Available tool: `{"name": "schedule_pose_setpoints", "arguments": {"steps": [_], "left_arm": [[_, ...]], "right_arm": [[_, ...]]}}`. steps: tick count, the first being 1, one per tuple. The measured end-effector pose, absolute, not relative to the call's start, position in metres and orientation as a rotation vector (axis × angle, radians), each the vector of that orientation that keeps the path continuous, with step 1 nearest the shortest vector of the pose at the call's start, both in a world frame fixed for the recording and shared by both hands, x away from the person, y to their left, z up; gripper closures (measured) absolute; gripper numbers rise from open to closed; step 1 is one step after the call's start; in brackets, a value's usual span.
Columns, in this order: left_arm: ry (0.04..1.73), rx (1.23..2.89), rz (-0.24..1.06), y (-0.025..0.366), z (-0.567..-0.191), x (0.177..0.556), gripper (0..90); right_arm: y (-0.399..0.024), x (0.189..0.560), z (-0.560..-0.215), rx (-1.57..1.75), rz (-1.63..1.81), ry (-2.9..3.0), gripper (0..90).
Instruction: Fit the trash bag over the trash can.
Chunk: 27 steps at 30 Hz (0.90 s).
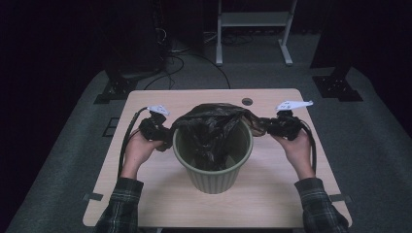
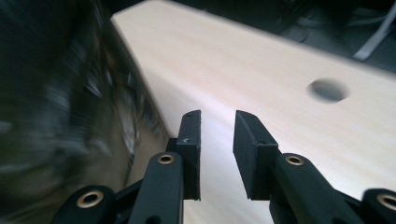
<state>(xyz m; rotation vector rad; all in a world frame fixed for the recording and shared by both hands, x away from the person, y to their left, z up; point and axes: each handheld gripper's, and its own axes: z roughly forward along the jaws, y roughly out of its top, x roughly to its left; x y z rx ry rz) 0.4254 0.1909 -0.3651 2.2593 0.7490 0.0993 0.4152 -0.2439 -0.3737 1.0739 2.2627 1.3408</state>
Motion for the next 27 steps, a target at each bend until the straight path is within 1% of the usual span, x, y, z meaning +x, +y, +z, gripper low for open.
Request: {"name": "schedule_pose_setpoints", "arguments": {"steps": [5,9,10,11,13,16,18,20,22,23,24,25,26,27], "left_arm": [[0.744,2.255,0.101,0.19,-0.364,0.425,89.5],[0.746,2.254,0.1,0.19,-0.364,0.425,89.5],[0.746,2.254,0.1,0.19,-0.364,0.425,89.5],[0.744,2.253,0.101,0.19,-0.364,0.425,89.5],[0.746,2.252,0.1,0.19,-0.364,0.424,89.5],[0.748,2.248,0.102,0.192,-0.362,0.424,89.5],[0.746,2.248,0.104,0.192,-0.362,0.424,89.5],[0.746,2.248,0.105,0.192,-0.361,0.423,89.5],[0.744,2.247,0.105,0.192,-0.361,0.423,89.5],[0.741,2.248,0.106,0.192,-0.361,0.423,89.5],[0.743,2.247,0.106,0.192,-0.361,0.423,89.5],[0.742,2.246,0.105,0.193,-0.361,0.423,89.5],[0.742,2.242,0.104,0.193,-0.361,0.422,89.5],[0.74,2.243,0.104,0.193,-0.36,0.422,89.5]], "right_arm": [[-0.266,0.405,-0.33,1.03,1.446,2.17,68.9],[-0.268,0.393,-0.298,0.947,1.558,2.155,64.8],[-0.268,0.393,-0.298,0.947,1.558,2.155,64.8],[-0.263,0.388,-0.286,0.896,1.614,2.178,62.5],[-0.261,0.387,-0.282,0.878,1.633,2.188,62.0],[-0.245,0.384,-0.274,0.782,1.698,2.248,58.1],[-0.24,0.384,-0.274,0.766,1.696,2.269,57.5],[-0.224,0.388,-0.279,0.744,1.663,2.315,56.6],[-0.214,0.39,-0.283,0.746,1.602,2.33,61.7],[-0.21,0.392,-0.285,0.746,1.592,2.34,66.4],[-0.208,0.393,-0.287,0.748,1.581,2.345,78.7],[-0.205,0.393,-0.288,0.742,1.568,2.345,85.9],[-0.204,0.392,-0.289,0.736,1.556,2.344,90.0],[-0.204,0.39,-0.289,0.731,1.556,2.349,90.0]]}}
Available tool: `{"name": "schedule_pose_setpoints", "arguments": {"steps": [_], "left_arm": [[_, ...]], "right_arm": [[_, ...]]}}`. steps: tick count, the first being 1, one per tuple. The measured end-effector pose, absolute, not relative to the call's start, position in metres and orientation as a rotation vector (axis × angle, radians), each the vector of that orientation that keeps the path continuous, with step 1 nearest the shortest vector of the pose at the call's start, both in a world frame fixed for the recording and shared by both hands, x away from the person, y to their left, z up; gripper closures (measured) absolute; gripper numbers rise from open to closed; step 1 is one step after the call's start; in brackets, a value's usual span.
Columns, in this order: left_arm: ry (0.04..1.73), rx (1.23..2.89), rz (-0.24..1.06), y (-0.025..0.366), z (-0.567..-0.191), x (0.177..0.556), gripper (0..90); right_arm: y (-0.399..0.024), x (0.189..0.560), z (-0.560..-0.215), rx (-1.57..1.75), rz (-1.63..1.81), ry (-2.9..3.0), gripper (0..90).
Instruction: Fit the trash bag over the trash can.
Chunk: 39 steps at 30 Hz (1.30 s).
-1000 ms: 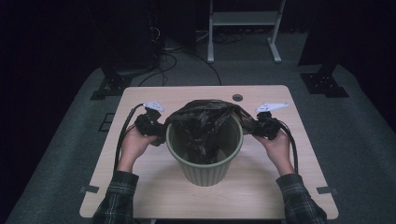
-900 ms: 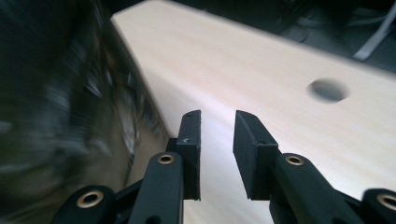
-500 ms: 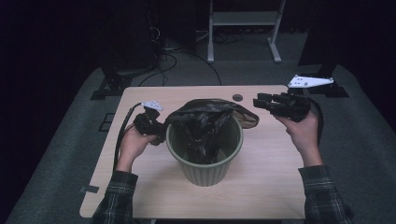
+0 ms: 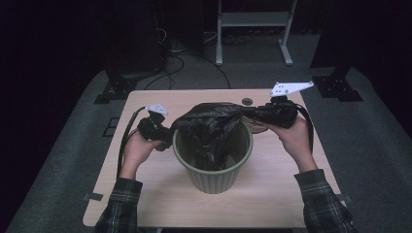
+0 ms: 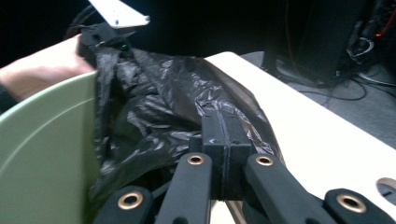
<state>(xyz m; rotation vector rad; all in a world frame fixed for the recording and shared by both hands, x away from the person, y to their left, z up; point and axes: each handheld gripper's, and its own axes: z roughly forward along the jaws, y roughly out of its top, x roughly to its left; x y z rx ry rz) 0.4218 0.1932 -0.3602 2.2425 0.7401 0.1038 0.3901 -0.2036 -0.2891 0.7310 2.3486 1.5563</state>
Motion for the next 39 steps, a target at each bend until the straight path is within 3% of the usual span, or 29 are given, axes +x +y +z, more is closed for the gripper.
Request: {"name": "schedule_pose_setpoints", "arguments": {"steps": [21,39], "left_arm": [[0.732,2.223,0.136,0.2,-0.343,0.41,89.6],[0.729,2.215,0.149,0.205,-0.339,0.404,89.7]], "right_arm": [[-0.215,0.289,-0.31,0.508,1.691,2.463,90.0],[-0.169,0.256,-0.351,0.365,1.619,2.69,90.0]]}}
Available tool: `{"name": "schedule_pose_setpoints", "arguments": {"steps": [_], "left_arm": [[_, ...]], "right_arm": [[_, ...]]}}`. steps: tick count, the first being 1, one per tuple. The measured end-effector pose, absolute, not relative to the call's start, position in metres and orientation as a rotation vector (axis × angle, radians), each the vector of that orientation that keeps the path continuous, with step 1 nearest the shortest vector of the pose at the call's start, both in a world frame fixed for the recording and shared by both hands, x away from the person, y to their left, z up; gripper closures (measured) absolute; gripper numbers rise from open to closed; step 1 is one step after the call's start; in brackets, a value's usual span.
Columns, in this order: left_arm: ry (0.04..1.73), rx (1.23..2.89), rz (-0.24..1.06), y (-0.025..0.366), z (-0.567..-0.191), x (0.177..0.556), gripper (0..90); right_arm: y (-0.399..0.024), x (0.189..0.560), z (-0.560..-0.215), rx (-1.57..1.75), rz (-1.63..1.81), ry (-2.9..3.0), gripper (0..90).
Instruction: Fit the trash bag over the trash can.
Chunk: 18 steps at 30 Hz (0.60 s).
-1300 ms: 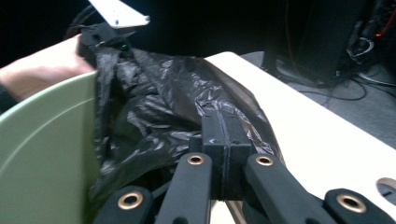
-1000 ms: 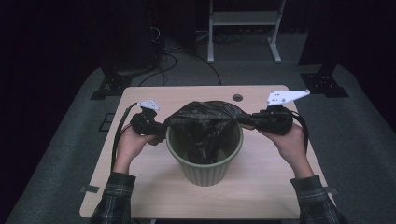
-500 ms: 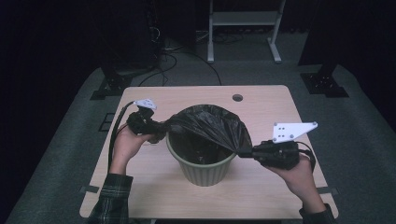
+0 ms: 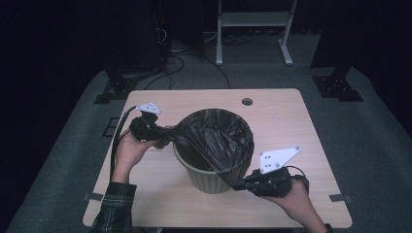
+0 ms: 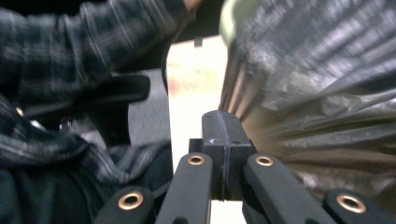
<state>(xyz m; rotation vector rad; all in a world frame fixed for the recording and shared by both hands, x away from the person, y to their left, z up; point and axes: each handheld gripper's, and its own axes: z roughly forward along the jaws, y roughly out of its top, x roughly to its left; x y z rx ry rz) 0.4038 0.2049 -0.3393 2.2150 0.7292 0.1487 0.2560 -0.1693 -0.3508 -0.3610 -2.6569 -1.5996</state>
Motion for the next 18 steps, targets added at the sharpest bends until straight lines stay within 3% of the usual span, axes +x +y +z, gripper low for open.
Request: {"name": "schedule_pose_setpoints", "arguments": {"steps": [18], "left_arm": [[0.759,2.234,0.108,0.198,-0.364,0.41,89.7]], "right_arm": [[-0.184,0.281,-0.437,-0.634,-1.254,-2.756,90.0]]}}
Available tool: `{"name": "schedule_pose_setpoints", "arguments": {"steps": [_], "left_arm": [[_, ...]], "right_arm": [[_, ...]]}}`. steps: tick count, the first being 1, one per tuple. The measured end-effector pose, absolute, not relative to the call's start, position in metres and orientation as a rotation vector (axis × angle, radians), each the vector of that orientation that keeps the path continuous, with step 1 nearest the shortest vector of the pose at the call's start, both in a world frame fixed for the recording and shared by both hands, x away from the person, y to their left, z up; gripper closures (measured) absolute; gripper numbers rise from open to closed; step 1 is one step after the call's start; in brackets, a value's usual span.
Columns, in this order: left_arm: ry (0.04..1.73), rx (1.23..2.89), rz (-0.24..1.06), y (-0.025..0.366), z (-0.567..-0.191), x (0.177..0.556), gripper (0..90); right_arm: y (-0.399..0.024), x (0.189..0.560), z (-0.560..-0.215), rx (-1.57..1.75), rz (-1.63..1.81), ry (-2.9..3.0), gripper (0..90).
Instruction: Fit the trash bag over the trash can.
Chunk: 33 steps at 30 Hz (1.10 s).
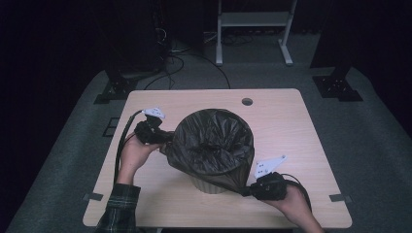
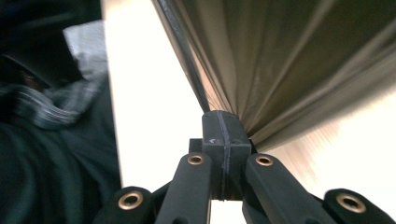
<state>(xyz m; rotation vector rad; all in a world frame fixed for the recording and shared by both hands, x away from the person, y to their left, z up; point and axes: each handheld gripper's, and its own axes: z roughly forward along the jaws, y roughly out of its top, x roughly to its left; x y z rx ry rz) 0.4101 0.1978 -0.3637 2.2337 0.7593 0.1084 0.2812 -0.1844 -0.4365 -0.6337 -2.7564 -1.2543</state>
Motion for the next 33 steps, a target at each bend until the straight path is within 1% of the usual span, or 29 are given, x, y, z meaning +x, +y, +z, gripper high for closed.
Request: {"name": "schedule_pose_setpoints", "arguments": {"steps": [4,14,23,26,28,29,30,31,33], "left_arm": [[0.771,2.247,0.101,0.194,-0.374,0.414,89.7],[0.819,2.312,0.073,0.179,-0.406,0.426,89.7],[0.9,2.371,0.051,0.185,-0.435,0.43,89.7],[0.902,2.366,0.025,0.185,-0.443,0.429,89.7],[0.891,2.361,0.017,0.187,-0.441,0.429,89.6],[0.888,2.343,0.032,0.188,-0.439,0.428,88.6],[0.891,2.313,0.049,0.189,-0.436,0.427,82.1],[0.888,2.301,0.069,0.192,-0.432,0.427,76.0],[0.884,2.256,0.087,0.197,-0.423,0.425,64.7]], "right_arm": [[-0.192,0.288,-0.448,-0.705,-1.222,-2.771,90.0],[-0.208,0.301,-0.458,-0.816,-1.2,-2.788,90.0],[-0.213,0.305,-0.467,-0.854,-1.149,-2.818,90.0],[-0.214,0.305,-0.468,-0.862,-1.141,-2.815,90.0],[-0.214,0.305,-0.467,-0.863,-1.146,-2.818,90.0],[-0.214,0.305,-0.466,-0.86,-1.153,-2.819,90.0],[-0.215,0.304,-0.465,-0.855,-1.166,-2.828,90.0],[-0.216,0.303,-0.463,-0.857,-1.187,-2.831,81.9],[-0.217,0.304,-0.46,-0.872,-1.212,-2.821,71.0]]}}
